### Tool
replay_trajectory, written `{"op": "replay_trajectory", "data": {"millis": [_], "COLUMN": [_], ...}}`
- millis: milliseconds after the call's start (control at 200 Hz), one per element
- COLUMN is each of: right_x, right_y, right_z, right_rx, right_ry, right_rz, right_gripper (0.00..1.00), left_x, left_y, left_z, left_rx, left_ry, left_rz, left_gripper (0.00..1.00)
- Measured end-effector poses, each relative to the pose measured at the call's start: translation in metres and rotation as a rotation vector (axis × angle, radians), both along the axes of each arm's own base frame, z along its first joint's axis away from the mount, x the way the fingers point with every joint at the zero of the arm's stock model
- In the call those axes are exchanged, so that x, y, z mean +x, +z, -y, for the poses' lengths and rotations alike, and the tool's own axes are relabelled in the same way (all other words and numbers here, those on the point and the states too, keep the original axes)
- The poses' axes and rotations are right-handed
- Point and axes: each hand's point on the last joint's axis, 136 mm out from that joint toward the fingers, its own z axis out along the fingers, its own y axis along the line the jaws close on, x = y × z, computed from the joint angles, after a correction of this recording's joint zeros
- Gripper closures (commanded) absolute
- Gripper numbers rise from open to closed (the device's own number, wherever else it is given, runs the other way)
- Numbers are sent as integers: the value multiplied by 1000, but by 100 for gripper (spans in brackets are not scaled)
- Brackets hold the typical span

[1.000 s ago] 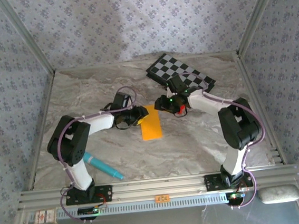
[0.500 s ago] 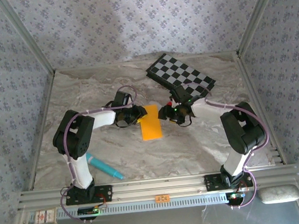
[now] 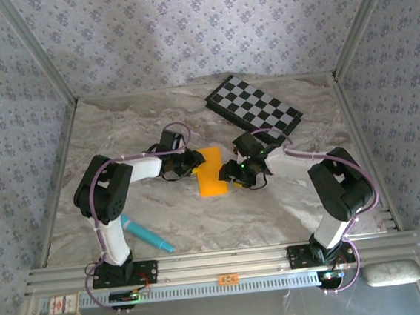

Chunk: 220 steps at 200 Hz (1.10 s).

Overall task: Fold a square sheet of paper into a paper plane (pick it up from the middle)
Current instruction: Fold the triangle a second time at the center of the table.

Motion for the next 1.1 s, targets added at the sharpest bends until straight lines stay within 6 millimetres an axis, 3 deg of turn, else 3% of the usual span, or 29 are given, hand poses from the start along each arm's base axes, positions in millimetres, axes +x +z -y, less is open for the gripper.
{"op": "replay_trajectory", "data": {"millis": [1099], "right_x": [-19], "right_y": [-10], "right_z": [-18], "right_rx": [40], "right_ry": [85], "right_rz": [-61], "right_gripper": [55], "left_x": [-1], "left_y": [-1], "left_z": [0], "left_rx": [-10], "left_ry": [-3], "left_rz": [6], "left_gripper": [67]}}
